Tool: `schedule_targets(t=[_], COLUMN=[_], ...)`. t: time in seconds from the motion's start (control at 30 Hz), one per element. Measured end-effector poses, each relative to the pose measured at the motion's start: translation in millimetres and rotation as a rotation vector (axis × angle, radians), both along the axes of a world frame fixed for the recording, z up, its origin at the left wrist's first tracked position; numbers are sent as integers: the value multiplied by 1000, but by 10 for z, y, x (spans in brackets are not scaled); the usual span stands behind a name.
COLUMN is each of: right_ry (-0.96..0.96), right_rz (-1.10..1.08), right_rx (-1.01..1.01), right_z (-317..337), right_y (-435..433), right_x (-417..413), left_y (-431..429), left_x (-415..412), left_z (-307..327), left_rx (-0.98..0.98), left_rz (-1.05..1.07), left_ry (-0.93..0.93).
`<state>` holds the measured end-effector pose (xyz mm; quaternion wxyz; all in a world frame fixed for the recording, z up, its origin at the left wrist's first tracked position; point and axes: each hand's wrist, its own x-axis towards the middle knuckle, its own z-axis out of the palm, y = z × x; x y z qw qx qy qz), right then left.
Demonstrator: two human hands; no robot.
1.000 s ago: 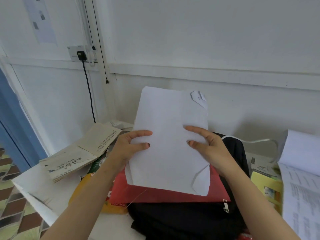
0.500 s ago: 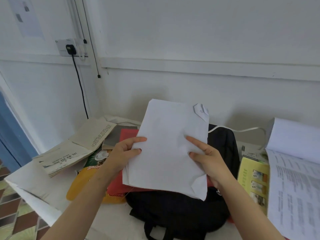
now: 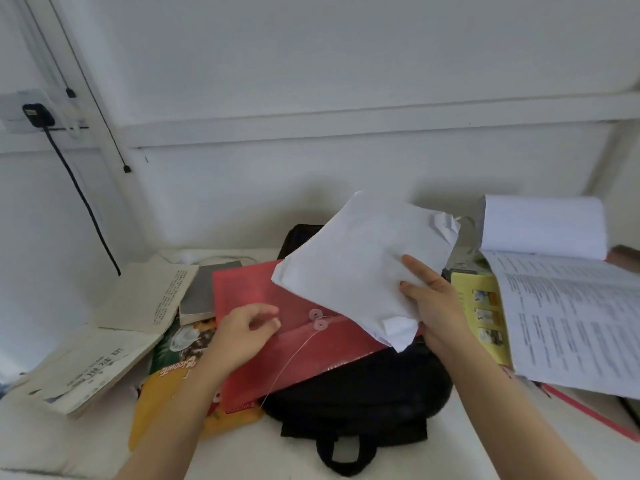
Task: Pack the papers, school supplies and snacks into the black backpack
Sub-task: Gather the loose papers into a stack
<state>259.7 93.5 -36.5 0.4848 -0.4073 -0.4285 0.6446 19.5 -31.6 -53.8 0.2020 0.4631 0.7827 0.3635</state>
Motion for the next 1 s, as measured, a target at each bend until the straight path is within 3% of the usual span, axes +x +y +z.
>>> schedule_targets(t=[0.13, 0.23, 0.37, 0.7, 0.77, 0.83, 0.93, 1.0], right_ry=[-35, -46, -66, -90, -171, -258, -356, -414], right_rz=[-75, -128, -173, -334, -410, -462, -504, -529], right_rx=[-2, -2, 10, 24, 58, 96, 118, 122], right_z=[30, 39, 28, 28, 34, 37, 31, 6], right_y=[-120, -212, -366, -686, -761, -840, -970, -1044], right_x=[38, 50, 50, 62, 88, 124, 162, 175], left_y=[5, -16, -53, -328, -426, -543, -706, -798], left_x=[41, 33, 67, 212, 220, 241, 211, 146], left_z=[40, 49, 161, 286, 242, 135, -92, -241], left_rx=[5, -118, -271, -166, -207, -199, -99, -22], left_rz=[35, -5, -133, -420, -578, -680, -600, -561], left_ry=[-18, 12, -101, -228, -140, 63, 402, 493])
